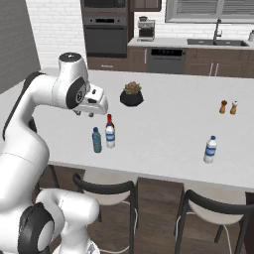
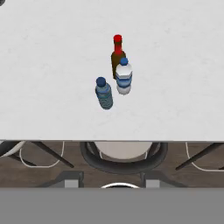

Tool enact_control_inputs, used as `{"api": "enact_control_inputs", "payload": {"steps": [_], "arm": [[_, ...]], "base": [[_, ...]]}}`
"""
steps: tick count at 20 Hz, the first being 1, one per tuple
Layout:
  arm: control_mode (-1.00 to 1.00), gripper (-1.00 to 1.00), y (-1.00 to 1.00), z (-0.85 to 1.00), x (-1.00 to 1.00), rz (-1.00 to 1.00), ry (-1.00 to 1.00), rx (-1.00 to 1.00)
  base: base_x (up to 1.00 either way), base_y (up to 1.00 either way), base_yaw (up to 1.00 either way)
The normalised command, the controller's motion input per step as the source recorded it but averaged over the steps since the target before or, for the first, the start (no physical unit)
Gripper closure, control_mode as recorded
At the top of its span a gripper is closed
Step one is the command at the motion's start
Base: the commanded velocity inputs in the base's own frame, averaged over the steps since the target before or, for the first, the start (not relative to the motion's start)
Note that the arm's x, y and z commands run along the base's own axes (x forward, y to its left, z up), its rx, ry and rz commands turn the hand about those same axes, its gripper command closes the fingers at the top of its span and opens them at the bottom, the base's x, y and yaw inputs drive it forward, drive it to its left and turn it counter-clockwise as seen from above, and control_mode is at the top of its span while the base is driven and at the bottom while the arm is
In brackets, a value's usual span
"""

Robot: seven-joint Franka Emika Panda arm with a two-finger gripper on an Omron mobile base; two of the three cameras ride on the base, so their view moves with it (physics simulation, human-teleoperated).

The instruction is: Move the plastic bottles in the middle to the plastics group, and the glass bottles in the middle to the glass group.

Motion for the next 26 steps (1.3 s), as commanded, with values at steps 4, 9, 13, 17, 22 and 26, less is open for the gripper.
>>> {"api": "enact_control_inputs", "payload": {"steps": [4, 9, 13, 17, 22, 26], "arm": [[-1.00, -1.00, 0.11, -0.04, -0.04, -0.01, 0.01, 0.00], [-1.00, -1.00, 0.35, -0.50, 0.03, -0.05, 0.00, -0.01], [-1.00, -1.00, 0.02, -0.55, 0.23, -0.06, -0.04, 0.00], [-1.00, -1.00, 0.00, -0.52, 0.34, -0.07, -0.06, 0.00], [-1.00, -1.00, 0.00, -0.42, 0.48, -0.07, -0.05, 0.00], [-1.00, -1.00, 0.00, -0.17, 0.56, -0.04, -0.01, 0.00]], "base": [[0.00, 0.00, 0.00], [0.00, 0.00, 0.00], [0.00, 0.00, 0.00], [0.00, 0.00, 0.00], [0.00, 0.00, 0.00], [0.00, 0.00, 0.00]]}}
